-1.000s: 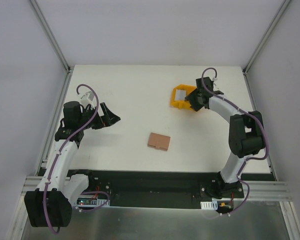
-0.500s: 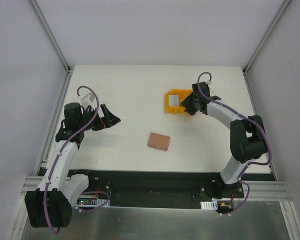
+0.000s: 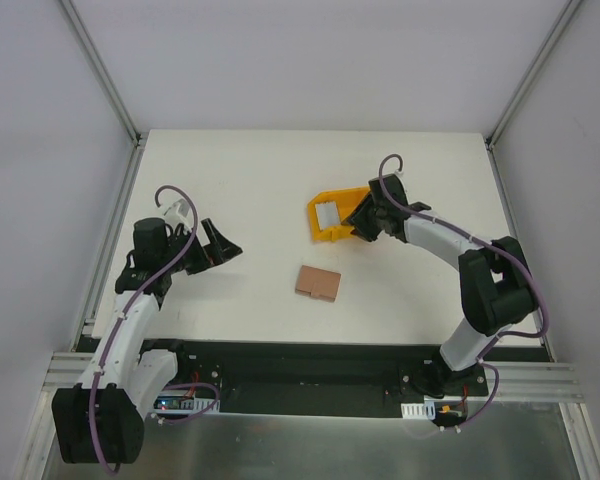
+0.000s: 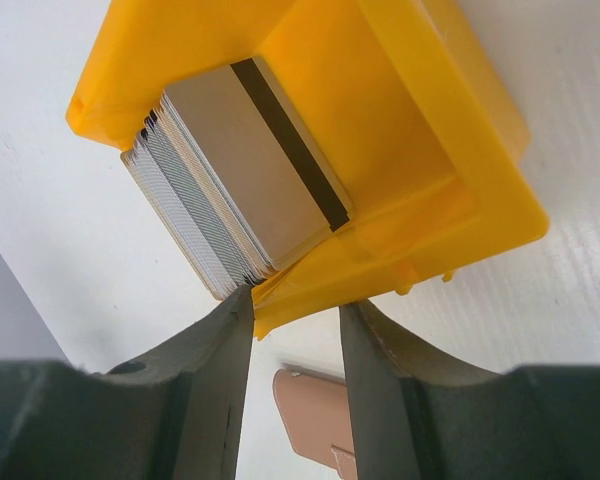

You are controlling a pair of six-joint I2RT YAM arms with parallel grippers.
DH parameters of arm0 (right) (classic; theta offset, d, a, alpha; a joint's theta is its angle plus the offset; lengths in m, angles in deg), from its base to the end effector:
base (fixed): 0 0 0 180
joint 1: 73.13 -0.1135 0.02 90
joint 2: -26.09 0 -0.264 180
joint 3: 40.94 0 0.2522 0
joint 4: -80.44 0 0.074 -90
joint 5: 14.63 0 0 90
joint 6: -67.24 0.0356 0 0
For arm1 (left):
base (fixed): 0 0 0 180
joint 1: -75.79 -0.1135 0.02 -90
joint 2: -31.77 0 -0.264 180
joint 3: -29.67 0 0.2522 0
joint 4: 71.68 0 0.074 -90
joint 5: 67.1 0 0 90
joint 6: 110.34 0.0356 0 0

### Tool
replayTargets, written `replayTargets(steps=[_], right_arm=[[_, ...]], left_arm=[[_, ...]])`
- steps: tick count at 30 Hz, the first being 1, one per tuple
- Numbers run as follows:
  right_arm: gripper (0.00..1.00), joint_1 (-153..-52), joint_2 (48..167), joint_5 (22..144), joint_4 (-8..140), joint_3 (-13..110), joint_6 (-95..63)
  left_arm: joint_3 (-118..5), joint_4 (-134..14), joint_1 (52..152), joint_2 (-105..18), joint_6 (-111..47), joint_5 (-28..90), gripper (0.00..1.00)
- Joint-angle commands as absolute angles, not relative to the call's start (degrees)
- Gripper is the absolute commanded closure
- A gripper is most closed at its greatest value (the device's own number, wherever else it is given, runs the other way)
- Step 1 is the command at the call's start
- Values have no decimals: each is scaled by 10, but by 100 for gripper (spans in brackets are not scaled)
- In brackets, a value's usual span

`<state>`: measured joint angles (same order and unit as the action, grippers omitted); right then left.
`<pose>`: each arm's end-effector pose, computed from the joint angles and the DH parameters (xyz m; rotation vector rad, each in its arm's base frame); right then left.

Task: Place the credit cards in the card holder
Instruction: Move the storage box to the center of the board.

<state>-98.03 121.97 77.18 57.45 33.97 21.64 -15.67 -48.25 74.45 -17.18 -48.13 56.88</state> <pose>0.3274 0.1532 0.2098 0.3949 2.3943 0.6177 0.1909 -0.0154 0.2497 -0.1433 2.0661 -0.8907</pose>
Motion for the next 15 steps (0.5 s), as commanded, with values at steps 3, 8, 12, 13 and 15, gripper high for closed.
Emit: replayTargets(steps=[3,8,12,13,15], right_arm=[[60,-1001,1224,786,545,329,203],[60,-1009,1222,787,549,329,210],[59,-1020,1220,788,552,327,223],[59,-1025,1217,785,553,326,227],[59,-1033,1214,775,557,322,243]], left_arm=[[-139,-508,800,-157,-509,527,1],[-133,-523,869,-169,-531,468,1],[-130,-537,907,-185,-545,442,1],[-128,-540,914,-187,-549,435,1],[-126,-546,927,-191,-558,423,1]])
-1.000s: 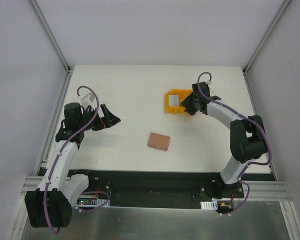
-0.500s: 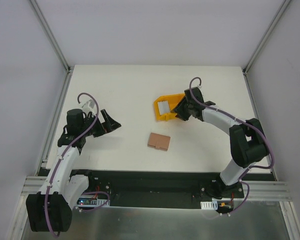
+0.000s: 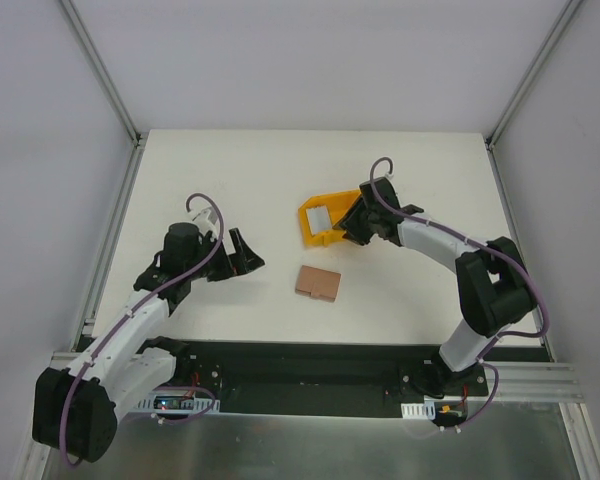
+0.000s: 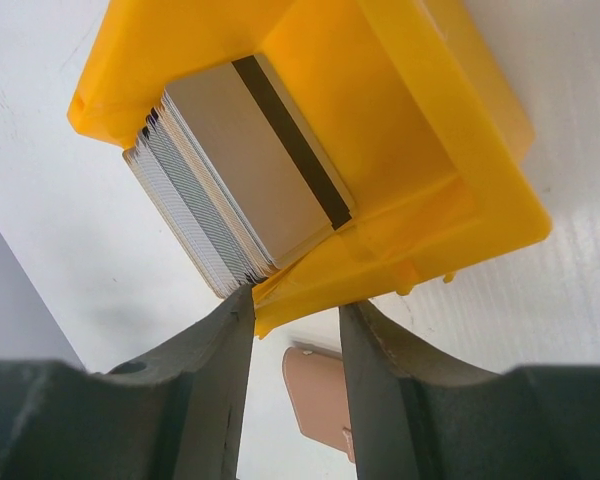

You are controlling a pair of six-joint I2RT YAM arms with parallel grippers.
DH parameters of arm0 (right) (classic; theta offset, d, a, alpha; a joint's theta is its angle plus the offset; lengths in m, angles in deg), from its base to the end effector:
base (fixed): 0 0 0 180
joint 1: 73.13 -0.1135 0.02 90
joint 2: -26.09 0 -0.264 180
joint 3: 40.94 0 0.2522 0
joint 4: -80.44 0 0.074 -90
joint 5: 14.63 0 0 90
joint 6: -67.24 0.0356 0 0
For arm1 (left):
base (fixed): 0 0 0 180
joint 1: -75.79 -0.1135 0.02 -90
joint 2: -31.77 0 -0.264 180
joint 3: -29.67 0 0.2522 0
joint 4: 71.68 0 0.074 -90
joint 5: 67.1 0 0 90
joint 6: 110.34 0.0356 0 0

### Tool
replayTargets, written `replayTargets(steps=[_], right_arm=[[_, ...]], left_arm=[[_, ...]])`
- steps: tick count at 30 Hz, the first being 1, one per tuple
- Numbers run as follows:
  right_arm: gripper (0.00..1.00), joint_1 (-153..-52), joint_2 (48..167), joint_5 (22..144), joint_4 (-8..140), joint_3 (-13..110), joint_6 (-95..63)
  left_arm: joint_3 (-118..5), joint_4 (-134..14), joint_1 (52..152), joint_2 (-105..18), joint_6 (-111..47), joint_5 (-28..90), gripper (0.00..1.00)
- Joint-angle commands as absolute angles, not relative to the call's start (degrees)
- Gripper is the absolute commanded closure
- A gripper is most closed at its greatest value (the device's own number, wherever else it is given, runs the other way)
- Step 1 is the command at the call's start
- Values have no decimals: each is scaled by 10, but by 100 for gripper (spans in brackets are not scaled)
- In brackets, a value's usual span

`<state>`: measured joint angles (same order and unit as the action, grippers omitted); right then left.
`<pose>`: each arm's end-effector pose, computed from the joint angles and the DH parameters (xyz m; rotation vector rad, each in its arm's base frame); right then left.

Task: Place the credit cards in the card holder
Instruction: Move the storage box to the center of the board.

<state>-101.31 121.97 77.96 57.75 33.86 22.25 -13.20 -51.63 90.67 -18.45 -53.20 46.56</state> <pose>0.3179 0.1721 0.2096 0.3334 2.4146 0.6645 0.1856 -0.0641 0.2351 -0.0647 2.1376 -0.9283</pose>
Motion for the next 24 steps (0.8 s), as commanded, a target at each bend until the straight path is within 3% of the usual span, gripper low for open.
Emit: replayTargets(steps=[1,7,15,24], right_arm=[[59,-1038,1212,767,559,318,251],[56,-1055,1198,733,599,305,262],[35,-1055,1143,783,537,345,100],[32,-1056,1007,842,582,187,55]], left_arm=[[-125,-548,934,-194,-561,417,1],[-120,-564,970,-207,-579,386,1],[-91,-602,998,-215,-593,385,1],[-57,-684,1028,-261,-591,396,1]])
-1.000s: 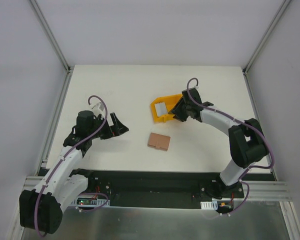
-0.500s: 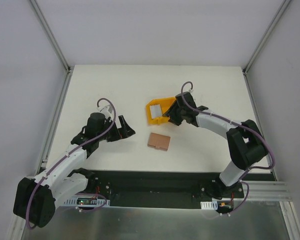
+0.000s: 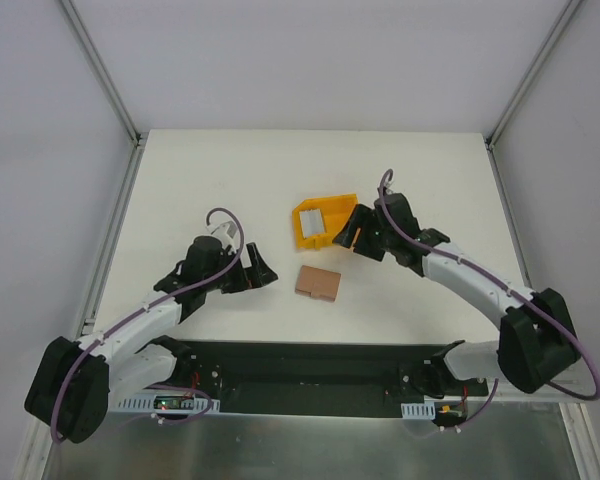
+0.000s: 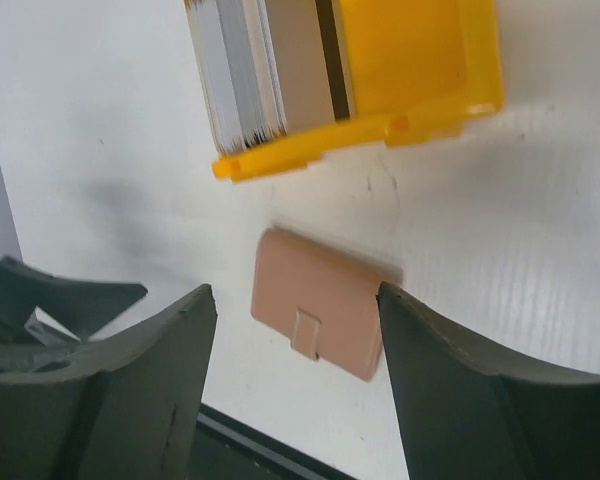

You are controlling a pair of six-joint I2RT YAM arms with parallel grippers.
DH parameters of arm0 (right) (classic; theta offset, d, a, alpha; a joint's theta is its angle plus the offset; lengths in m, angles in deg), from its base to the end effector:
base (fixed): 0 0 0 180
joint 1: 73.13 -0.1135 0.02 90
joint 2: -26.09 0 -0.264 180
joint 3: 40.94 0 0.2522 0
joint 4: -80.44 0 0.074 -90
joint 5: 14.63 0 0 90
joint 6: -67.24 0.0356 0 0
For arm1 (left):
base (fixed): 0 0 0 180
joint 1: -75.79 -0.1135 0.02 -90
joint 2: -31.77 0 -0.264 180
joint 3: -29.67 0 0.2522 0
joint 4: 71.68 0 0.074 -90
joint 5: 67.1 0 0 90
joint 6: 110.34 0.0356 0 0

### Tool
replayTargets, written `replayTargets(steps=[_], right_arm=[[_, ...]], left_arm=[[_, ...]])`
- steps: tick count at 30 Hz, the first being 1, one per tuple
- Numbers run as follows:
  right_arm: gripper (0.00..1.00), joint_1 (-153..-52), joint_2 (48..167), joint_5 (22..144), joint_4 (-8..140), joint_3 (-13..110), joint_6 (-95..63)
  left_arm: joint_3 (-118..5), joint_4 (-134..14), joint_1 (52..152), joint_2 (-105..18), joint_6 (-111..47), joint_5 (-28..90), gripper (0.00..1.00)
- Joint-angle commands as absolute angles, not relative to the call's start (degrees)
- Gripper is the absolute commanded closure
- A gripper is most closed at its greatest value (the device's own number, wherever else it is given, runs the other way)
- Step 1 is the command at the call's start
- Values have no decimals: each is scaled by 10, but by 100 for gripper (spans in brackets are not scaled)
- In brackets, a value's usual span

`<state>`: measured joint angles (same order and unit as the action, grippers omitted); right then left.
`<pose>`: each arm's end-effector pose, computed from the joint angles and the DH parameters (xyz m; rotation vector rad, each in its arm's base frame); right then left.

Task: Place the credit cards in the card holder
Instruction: Move the storage box to the center of the board, then turn over the card holder at the center of the board.

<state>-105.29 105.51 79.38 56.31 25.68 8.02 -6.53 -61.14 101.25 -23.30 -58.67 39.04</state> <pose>0.2569 0.1645 0.2513 -0.0679 2.2994 0.6683 0.1779 -0.0957 0.1952 -0.0656 2.2104 -0.9456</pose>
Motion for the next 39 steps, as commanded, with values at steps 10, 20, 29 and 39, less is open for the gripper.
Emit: replayTargets(steps=[10,20,29,39], right_arm=[[35,-1056,1010,910,718,41,102],[45,-1064,1093,948,831,30,152],[87,-1078,1091,940,868,27,151],[99,-1097,944,833,673,65,49]], left_arm=[[-100,-785,1072,-413,-569,443,14],[-132,-854,1117,-527,-587,458,50],[-112,-889,1164,-552,-605,449,68],[-88,-838,1166,-457,-600,408,45]])
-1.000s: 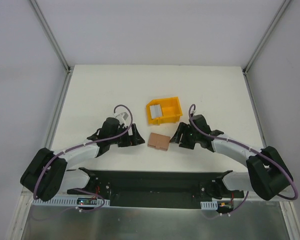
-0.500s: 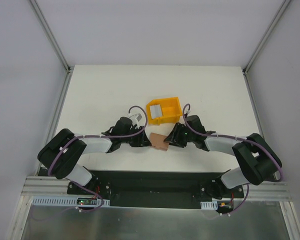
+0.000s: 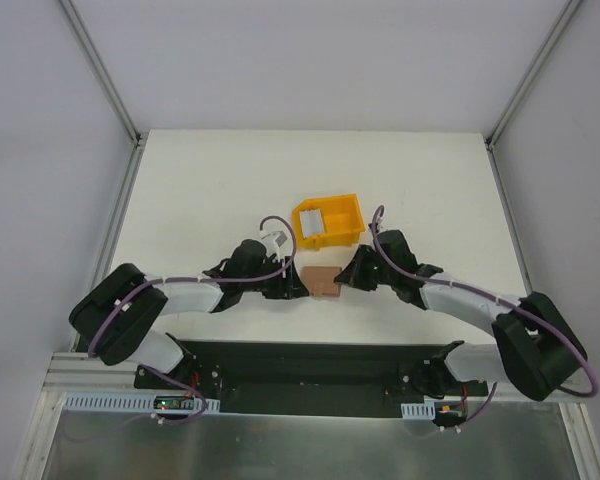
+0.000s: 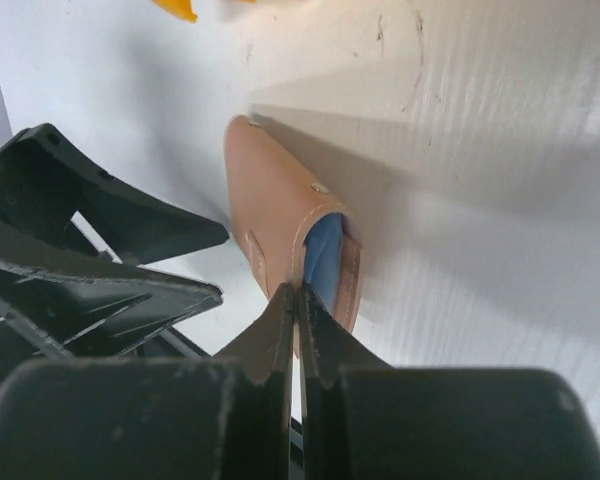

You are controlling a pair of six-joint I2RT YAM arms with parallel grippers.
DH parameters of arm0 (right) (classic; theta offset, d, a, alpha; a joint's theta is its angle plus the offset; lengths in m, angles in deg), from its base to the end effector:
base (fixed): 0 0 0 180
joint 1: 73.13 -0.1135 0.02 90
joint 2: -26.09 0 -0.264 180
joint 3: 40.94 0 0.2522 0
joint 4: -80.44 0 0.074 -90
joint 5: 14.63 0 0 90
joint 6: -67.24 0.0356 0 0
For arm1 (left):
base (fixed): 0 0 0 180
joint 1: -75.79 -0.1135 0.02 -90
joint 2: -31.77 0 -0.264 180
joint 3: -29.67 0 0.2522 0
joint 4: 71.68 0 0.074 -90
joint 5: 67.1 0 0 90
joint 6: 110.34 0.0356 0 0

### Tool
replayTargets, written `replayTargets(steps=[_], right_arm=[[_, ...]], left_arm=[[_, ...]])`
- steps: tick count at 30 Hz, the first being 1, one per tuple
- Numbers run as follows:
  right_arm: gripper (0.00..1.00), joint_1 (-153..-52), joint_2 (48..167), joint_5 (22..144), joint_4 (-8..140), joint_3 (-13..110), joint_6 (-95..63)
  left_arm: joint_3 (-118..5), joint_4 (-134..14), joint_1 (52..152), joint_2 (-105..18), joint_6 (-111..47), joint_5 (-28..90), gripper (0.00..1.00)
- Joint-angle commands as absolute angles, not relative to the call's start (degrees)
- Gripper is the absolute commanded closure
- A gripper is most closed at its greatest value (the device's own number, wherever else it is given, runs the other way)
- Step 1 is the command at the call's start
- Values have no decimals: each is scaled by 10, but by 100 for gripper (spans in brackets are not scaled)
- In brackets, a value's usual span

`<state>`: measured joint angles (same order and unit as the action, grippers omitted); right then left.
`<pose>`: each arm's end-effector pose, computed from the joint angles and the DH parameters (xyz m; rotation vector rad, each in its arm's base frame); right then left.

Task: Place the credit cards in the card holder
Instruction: Turn over the card holder at the center of the board.

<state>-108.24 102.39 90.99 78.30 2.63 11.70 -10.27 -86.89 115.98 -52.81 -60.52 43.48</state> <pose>0.2059 0.1565 0.1717 -0.1794 2.3213 0.9532 0.1966 -0.1825 0.1464 0.2418 2.2786 -1.1747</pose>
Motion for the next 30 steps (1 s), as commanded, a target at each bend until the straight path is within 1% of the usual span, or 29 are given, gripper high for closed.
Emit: replayTargets(steps=[1,2,3,5,6,9,12,17,23,27,30], right_arm=[[99,-1103,918,800,621,76,29],[99,-1107,896,774,575,84,14],[99,-1111,869,757,541,92,-1],[99,-1121,823,688,474,106,-23],[99,-1129,802,653,432,119,-36],[99,-1163,773,555,324,164,-61],[99,-1204,785,495,271,190,-66],[99,-1311,901,373,195,269,-41],[100,-1441,1087,260,101,400,2],[99,-1494,1185,261,92,464,13],[99,-1534,1229,260,99,494,11]], left_arm=[[-84,-818,1166,-431,-596,393,33],[-81,-790,1166,-402,-595,359,24],[-77,-766,1166,-374,-592,333,19],[-69,-711,1165,-314,-585,281,5],[-66,-688,1165,-281,-584,255,1],[-49,-633,1161,-196,-581,185,1],[-41,-581,1153,-129,-591,136,1],[-40,-512,1131,-82,-616,110,1],[-56,-447,1091,-89,-652,115,1],[-67,-404,1047,-86,-672,123,1],[-53,-393,1023,-57,-687,125,1]])
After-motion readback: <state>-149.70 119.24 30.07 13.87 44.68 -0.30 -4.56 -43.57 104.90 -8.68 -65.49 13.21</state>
